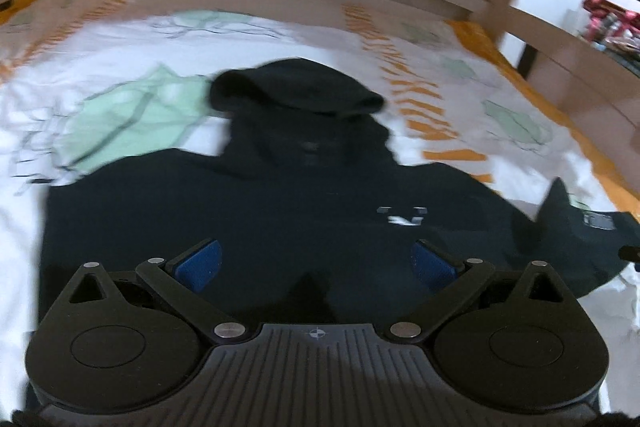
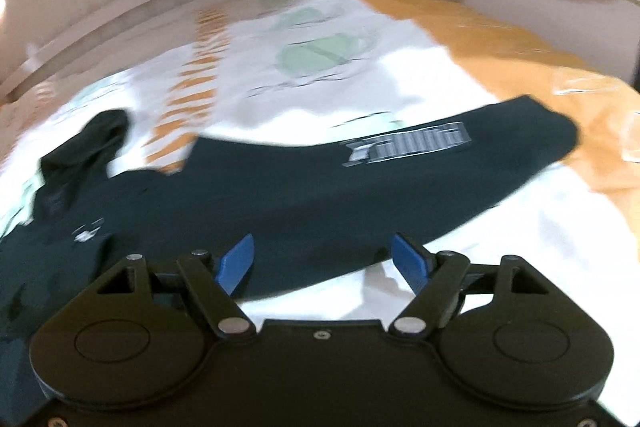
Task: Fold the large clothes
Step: 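Grasp the Puma-printed sleeve cuff with the right gripper and lift, then lay the printed sleeve across the hoodie body with the right gripper and release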
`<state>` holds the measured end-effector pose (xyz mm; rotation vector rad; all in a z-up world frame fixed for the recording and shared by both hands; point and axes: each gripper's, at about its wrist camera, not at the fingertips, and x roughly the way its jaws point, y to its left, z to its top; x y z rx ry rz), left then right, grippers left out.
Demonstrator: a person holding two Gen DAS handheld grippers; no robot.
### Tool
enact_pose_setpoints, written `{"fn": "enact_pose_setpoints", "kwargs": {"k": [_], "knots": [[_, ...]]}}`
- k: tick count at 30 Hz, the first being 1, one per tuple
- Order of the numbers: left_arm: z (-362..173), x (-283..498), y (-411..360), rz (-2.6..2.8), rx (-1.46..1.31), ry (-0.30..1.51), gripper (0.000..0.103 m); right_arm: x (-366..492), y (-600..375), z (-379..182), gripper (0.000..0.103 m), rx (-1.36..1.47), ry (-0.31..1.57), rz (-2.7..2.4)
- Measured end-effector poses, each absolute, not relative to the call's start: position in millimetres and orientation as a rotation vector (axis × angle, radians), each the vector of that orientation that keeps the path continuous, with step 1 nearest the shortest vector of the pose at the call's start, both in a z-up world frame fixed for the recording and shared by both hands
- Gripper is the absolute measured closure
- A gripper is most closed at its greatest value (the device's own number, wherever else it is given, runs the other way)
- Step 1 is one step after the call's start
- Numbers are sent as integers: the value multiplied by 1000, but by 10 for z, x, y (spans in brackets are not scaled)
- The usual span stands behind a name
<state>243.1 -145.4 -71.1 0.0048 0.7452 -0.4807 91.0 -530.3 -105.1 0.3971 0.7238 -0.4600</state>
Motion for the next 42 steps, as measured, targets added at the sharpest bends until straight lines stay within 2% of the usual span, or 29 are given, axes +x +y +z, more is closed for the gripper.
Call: {"fn": "enact_pose_setpoints", "kwargs": {"k": [8,12,16,20,21,23,25,28,34,42], "knots": [[-1178,2544,-2066,-529,107,811,0,887,-6039,-1260,24,482,739,-647],[-1325,2428,-2147,-505,190,739,0,905,-6290,-1405,24,536,736,-687],[-1346,2377,-2122,-504,182,711,0,927,-6406,-1508,16,591,689,-681],[-1336,2396,-2147,-506,186,714,0,985,-6465,-1531,13,601,657,-680],[-1337,2398,-2151,-506,185,714,0,983,-6470,-1527,16,603,653,-679],[-1338,2403,-2150,-509,180,714,0,976,-6509,-1498,38,604,639,-681],[-1330,2411,-2144,-514,173,717,0,938,-6556,-1449,76,637,625,-686],[-1287,2447,-2105,-537,166,740,1,909,-6568,-1295,79,679,592,-662],[-1083,2518,-1755,-524,90,788,2,991,-6175,-540,79,513,501,-546],[-768,2512,-918,-476,-6,768,2,1312,-5010,444,79,368,369,-260]]}}
